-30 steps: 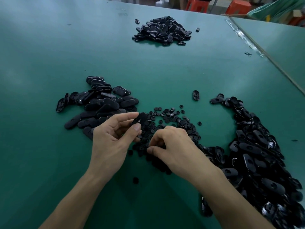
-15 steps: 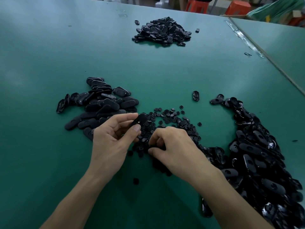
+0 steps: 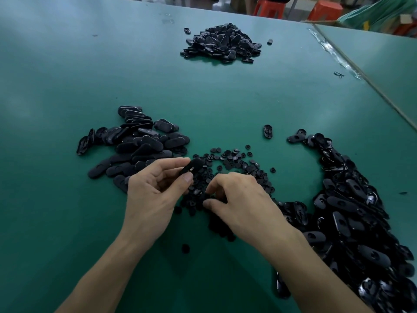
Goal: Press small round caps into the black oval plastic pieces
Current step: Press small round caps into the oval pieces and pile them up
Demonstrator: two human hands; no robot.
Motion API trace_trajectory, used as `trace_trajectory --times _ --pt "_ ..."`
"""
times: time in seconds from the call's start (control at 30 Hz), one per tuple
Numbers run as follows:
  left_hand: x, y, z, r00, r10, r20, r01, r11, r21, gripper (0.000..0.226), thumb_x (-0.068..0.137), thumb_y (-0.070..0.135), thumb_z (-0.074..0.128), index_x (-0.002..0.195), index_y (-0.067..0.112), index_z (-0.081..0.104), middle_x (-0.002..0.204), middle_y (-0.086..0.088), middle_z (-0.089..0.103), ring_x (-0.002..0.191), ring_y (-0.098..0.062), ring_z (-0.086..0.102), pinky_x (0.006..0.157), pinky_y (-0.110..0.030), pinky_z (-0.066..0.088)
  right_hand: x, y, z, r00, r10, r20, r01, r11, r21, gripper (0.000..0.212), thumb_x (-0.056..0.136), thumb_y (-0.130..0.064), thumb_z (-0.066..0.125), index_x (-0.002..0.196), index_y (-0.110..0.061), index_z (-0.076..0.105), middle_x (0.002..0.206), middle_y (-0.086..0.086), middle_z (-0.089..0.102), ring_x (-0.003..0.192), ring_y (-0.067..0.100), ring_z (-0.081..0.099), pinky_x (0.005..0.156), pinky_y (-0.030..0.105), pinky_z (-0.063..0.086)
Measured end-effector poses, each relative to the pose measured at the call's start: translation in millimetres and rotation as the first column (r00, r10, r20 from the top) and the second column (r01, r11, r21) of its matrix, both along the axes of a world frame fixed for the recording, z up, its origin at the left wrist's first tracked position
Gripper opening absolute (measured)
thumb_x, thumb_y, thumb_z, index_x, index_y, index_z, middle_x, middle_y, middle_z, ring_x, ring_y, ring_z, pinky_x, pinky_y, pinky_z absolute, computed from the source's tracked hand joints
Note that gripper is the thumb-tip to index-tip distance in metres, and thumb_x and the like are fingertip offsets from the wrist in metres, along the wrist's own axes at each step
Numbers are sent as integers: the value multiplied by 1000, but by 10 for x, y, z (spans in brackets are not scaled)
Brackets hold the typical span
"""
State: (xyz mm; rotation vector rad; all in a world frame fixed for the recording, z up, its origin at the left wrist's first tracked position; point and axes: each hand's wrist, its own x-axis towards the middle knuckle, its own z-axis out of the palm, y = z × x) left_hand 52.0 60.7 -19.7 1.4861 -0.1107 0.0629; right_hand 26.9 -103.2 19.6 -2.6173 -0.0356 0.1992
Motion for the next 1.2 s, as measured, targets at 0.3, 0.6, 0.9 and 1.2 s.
trace_trajectory --times 0.3,0.6,0.9,1.2 --pt "1 0 1 1000 -3 3 3 1000 -3 26 80 18 75 94 40 76 87 4 76 78 -12 72 72 -17 55 16 19 -18 999 -41 -16 42 999 24 17 91 -41 67 102 -29 62 92 -13 62 93 10 58 83 32 52" --pt "10 5 -7 1000 -6 5 6 1000 13 26 81 17 75 96 39 76 86 4 76 78 -11 71 73 -18 55 35 23 -35 994 -78 -73 85 992 94 16 93 -21 65 104 -32 61 97 -3 64 90 16 60 83 41 54" --pt "-1 -3 3 1000 -6 11 6 1000 8 23 79 21 74 96 38 76 86 4 76 78 -11 72 72 -17 55 49 -52 39 996 -84 36 73 970 230 15 93 -17 69 98 -31 66 75 -12 60 72 0 52 66 15 41" --pt "-15 -22 8 1000 -7 5 7 1000 9 28 86 -2 71 99 23 72 83 1 76 73 -12 74 67 -16 55 50 -52 63 997 -74 24 64 955 289 28 86 -12 77 106 -32 74 93 -18 66 85 -6 62 80 7 51"
